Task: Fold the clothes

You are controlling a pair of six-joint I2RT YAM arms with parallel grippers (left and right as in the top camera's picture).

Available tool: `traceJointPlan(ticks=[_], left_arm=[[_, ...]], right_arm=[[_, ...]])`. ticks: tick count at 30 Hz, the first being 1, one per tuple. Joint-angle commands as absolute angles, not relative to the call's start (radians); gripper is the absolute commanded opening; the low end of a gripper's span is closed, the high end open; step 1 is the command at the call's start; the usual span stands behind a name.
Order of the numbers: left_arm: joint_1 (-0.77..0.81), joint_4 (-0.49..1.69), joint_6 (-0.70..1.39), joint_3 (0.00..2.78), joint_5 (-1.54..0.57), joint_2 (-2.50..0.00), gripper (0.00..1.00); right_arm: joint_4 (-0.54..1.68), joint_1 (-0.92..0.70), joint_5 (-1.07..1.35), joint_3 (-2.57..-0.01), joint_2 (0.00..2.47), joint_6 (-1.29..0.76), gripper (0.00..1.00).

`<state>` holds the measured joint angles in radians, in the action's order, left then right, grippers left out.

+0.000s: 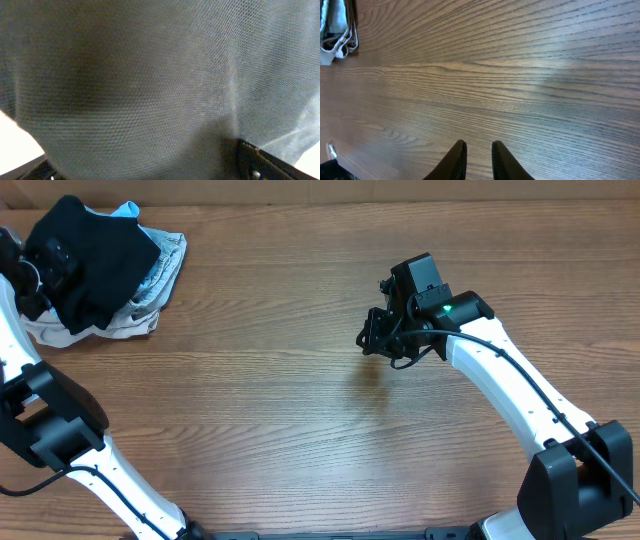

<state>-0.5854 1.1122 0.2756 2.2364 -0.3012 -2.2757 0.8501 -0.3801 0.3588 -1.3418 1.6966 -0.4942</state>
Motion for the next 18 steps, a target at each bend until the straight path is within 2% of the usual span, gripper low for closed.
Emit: traceJointPlan(ticks=[1,11,15,18], left_arm=[[-0.607,1.183,0.223,2.323,-0.236,-2.213,1.00],[-0.591,1.363,0.174,2.578,-0.235,-1.982,1.00],[-0.507,1.390,-0.039,2.584,-0.424,-1.869,1.00],[-0.390,1.452,-0.122,2.584,-0.435,-1.802,1.00]], right_arm=[[0.847,-0.380,0.352,-1.349,1.696,-0.493,0.20],[0.846,-0.380,0.323,-1.350,1.688,-0.440,0.20],[0.847,-0.375,0.217,-1.366,1.632,-0.428,0.20],[0.848,-0.367,0.189,-1.408,1.547,-0.356,0.21]])
